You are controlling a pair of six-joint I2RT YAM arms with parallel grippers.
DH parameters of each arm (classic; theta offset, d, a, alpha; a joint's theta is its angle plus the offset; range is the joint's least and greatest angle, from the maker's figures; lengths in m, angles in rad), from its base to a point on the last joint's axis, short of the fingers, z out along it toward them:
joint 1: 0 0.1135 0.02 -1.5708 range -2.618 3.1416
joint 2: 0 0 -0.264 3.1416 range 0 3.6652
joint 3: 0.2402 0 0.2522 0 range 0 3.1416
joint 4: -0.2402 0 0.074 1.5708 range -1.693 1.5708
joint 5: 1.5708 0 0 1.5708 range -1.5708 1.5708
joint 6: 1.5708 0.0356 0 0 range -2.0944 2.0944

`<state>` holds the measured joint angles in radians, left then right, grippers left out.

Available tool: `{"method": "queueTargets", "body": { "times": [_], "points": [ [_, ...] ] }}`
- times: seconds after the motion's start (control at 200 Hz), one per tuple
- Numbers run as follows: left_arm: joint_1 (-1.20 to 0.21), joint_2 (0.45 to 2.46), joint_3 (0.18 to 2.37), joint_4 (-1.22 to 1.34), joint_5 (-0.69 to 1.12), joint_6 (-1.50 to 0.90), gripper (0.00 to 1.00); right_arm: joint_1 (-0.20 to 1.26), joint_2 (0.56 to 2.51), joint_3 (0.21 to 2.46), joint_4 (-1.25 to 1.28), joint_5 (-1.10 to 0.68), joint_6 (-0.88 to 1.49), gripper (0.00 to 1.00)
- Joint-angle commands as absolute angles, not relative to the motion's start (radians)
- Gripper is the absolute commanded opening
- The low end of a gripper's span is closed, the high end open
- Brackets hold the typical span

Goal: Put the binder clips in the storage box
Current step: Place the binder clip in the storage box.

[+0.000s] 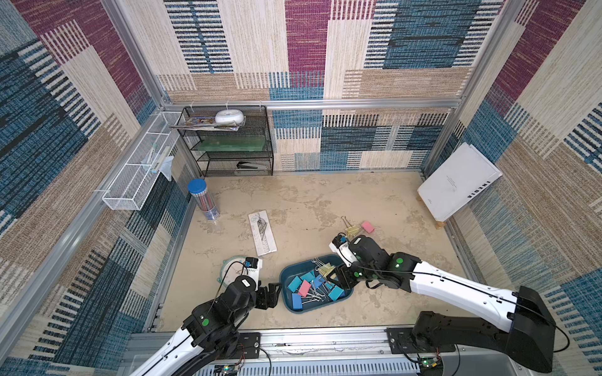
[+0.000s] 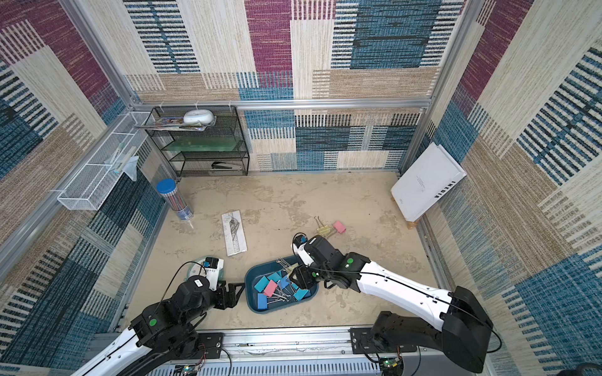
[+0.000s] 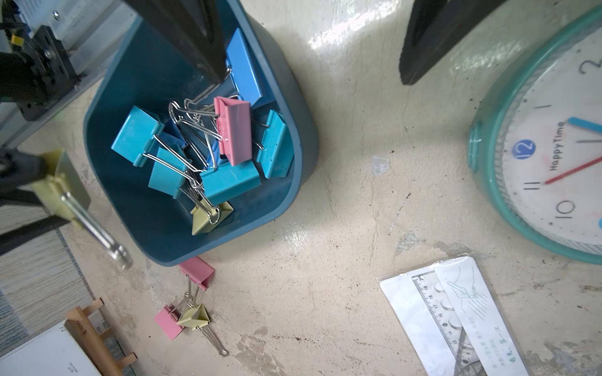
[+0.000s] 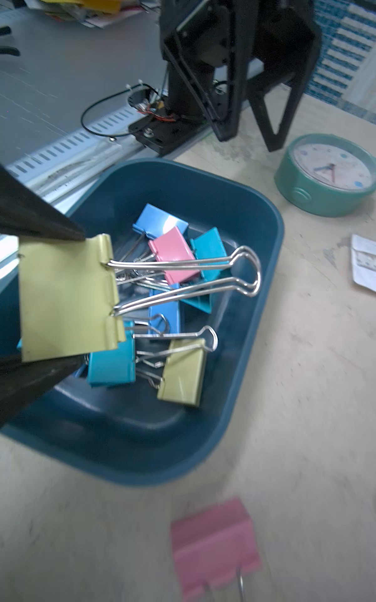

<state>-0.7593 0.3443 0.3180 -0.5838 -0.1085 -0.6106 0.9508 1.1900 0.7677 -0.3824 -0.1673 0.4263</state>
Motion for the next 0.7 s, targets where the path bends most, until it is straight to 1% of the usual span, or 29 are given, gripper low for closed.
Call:
{"method": "queueTargets", "body": {
  "times": [0.0,0.135,0.165,0.296,0.356,0.461,0.501,0.531,0.586,0.626,0.666,0.696],
  "points": [
    [-0.759,0.345,0.314,-0.566,-0.108,-0.6,0.87,1.026,1.256,0.794,-0.353,-0.154,0.463,0.39],
    [-0.759,0.345,0.315,-0.568,-0.11,-0.603,0.87,1.09,1.354,0.825,-0.355,-0.141,0.467,0.41],
    [-0.759,0.345,0.314,-0.569,-0.109,-0.603,0.87,1.099,1.367,0.829,-0.352,-0.142,0.47,0.43],
    [-0.759,0.343,0.315,-0.569,-0.112,-0.603,0.87,1.117,1.369,0.821,-0.35,-0.124,0.477,0.55],
    [-0.759,0.343,0.316,-0.569,-0.111,-0.603,0.87,1.116,1.36,0.825,-0.373,-0.088,0.467,0.62],
    [-0.759,0.343,0.314,-0.569,-0.112,-0.602,0.88,1.11,1.336,0.849,-0.423,0.025,0.455,0.69],
    [-0.759,0.343,0.315,-0.568,-0.112,-0.603,0.88,1.09,1.322,0.86,-0.443,0.07,0.44,0.77],
    [-0.759,0.343,0.315,-0.569,-0.111,-0.603,0.88,1.061,1.31,0.864,-0.447,0.071,0.425,0.8],
    [-0.759,0.342,0.315,-0.569,-0.113,-0.603,0.88,0.992,1.29,0.863,-0.438,0.035,0.395,0.81],
    [-0.759,0.342,0.314,-0.57,-0.114,-0.604,0.88,0.94,1.273,0.86,-0.436,0.046,0.386,0.8],
    [-0.759,0.342,0.314,-0.57,-0.113,-0.604,0.88,0.872,1.255,0.859,-0.438,0.054,0.385,0.75],
    [-0.759,0.342,0.314,-0.571,-0.114,-0.604,0.88,0.815,1.241,0.86,-0.45,0.059,0.389,0.69]
  ]
}}
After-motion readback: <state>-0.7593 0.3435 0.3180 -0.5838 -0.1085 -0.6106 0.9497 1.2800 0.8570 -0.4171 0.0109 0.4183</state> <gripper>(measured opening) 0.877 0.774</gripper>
